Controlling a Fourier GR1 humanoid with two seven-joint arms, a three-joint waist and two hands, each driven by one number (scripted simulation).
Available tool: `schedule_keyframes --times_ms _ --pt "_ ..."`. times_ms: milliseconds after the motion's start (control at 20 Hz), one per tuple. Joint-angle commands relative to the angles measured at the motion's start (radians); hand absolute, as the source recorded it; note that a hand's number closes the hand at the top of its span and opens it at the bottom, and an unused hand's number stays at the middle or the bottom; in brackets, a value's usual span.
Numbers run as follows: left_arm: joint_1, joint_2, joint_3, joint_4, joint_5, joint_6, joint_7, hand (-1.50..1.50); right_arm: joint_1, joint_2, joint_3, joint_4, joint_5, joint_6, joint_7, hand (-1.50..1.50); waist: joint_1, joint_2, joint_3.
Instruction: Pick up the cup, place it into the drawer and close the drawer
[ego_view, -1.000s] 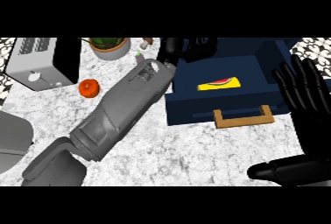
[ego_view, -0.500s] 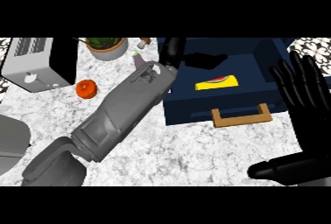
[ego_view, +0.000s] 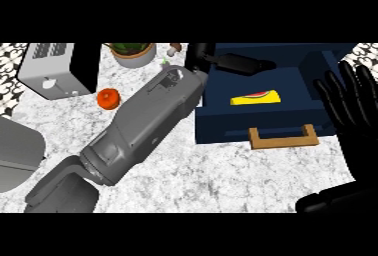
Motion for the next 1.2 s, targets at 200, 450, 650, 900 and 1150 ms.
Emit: schedule_keyframes --times_ms 200,450,650,900,1150 --pt "0.084 0.064 0.087 -0.125 0.022 -0.022 0.023 -1.50 0.062 -0.114 -0.046 -0.021 -0.057 0.144 -0.005 1.50 0.063 -0.016 -0.001" --pt "0.230 0.145 0.096 -0.327 0.036 0.041 0.069 -1.50 0.099 -0.170 -0.017 -0.068 0.082 0.166 0.000 1.50 0.094 -0.029 -0.001" --pt "0.399 0.230 0.076 -0.508 0.030 0.031 0.113 -1.50 0.092 -0.170 0.025 -0.053 0.178 0.167 -0.012 1.50 0.102 -0.025 -0.001" --pt "0.617 0.349 0.091 -0.749 0.041 0.033 0.146 -1.50 0.132 -0.165 0.059 -0.050 0.267 0.166 -0.014 1.50 0.098 -0.023 -0.001" --pt "0.779 0.464 0.166 -0.889 0.049 -0.037 0.157 -1.50 0.161 -0.173 0.080 -0.052 0.363 0.170 -0.038 1.50 0.073 -0.017 -0.001"
